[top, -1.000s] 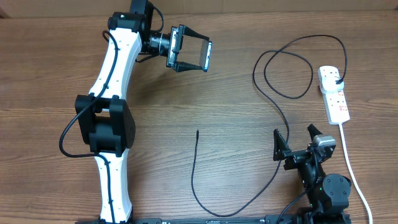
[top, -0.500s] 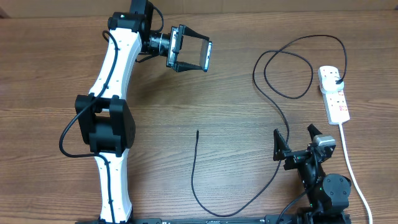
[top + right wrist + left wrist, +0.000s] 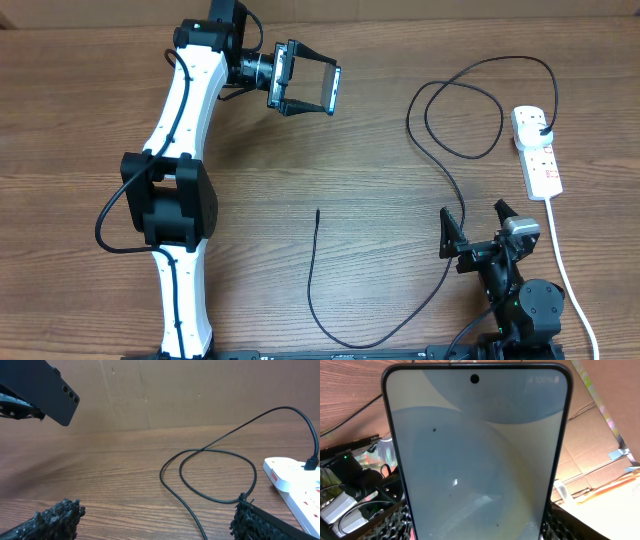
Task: Plug charger to phone and switch on socket
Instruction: 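Hold the phone raised in the left gripper above the table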
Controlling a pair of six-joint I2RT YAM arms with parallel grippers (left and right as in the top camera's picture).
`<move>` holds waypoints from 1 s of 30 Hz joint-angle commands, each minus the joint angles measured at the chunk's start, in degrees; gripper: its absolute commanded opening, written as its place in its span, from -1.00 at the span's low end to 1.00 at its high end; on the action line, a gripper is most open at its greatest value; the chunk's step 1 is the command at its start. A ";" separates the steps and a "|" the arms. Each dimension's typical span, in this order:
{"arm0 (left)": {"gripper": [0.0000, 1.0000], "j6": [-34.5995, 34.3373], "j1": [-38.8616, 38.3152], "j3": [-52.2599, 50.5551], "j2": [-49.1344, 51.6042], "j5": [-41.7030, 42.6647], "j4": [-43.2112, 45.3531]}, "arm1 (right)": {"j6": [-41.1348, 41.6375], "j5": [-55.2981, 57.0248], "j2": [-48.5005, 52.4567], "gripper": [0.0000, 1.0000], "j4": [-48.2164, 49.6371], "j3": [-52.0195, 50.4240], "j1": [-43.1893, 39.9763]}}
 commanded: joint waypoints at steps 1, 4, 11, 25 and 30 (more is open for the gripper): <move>-0.91 -0.63 0.24 1.79 0.02 3.02 -0.13 | 0.04 0.35 -0.57 1.00 0.31 -0.28 0.26; -0.92 -0.61 0.24 1.79 0.02 3.02 -0.13 | 0.04 0.35 -0.57 1.00 0.28 -0.28 0.26; -0.92 -0.63 0.26 1.79 0.02 3.02 -0.13 | 0.02 0.35 -0.57 1.00 0.31 -0.28 0.26; -0.92 -1.20 0.24 1.79 0.02 2.95 -0.13 | 0.04 0.35 -0.57 1.00 0.31 -0.28 0.26; -0.92 -1.16 0.24 1.79 0.02 2.75 -0.13 | 0.04 0.35 -0.57 1.00 0.31 -0.28 0.26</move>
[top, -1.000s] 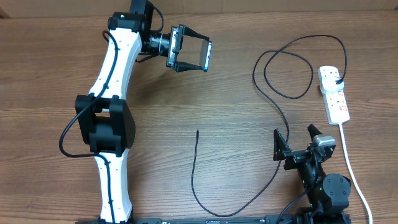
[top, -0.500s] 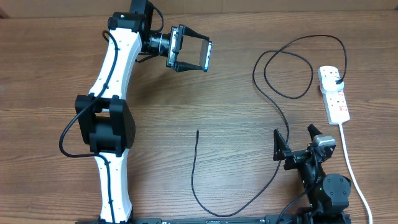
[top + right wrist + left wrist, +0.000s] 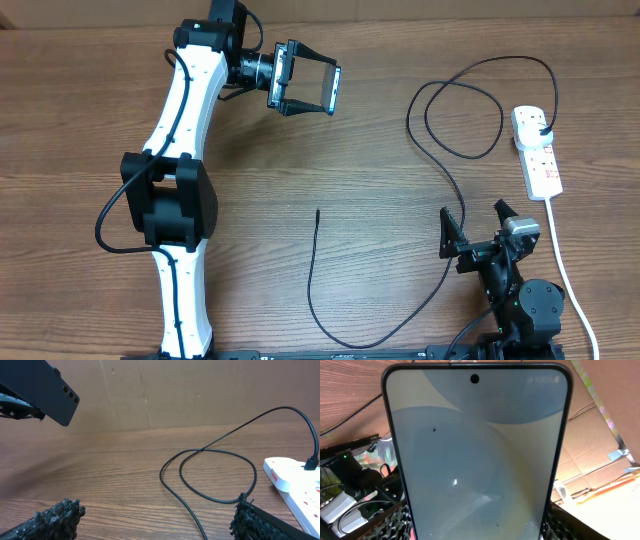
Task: Plug charger to phone and switch on socket
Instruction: 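Hold the phone raised in the left gripper above the table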
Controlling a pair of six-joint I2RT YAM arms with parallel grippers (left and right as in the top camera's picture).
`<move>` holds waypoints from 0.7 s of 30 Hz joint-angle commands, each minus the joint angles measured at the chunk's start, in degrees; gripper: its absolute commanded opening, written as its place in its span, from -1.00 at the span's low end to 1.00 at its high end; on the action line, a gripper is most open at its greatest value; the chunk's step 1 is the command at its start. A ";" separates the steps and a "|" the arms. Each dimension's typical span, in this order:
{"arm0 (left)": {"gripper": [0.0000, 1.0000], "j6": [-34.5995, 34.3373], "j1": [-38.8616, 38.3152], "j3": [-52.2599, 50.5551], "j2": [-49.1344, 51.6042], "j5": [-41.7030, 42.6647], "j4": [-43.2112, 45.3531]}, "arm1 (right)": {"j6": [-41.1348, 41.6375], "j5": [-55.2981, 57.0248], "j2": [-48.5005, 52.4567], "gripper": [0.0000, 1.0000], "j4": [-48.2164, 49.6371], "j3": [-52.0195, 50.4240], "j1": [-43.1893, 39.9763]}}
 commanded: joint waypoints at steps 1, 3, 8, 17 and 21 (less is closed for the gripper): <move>-0.91 -0.92 0.24 1.79 0.02 2.75 -0.11 | 0.04 0.33 -0.57 1.00 0.31 -0.28 0.26; -0.92 -0.76 0.24 1.79 0.02 2.58 -0.13 | 0.02 0.33 -0.57 1.00 0.31 -0.28 0.26; -0.92 -0.72 0.22 1.79 0.02 -0.33 -0.15 | 0.04 0.33 -0.57 1.00 0.31 -0.28 0.26; -0.91 1.64 -0.04 1.79 0.02 -7.61 -0.15 | 0.04 0.33 -0.57 1.00 0.28 -0.28 0.26; -0.91 2.75 -0.20 1.79 0.02 -10.29 -0.15 | 0.04 0.33 -0.57 1.00 0.31 -0.28 0.26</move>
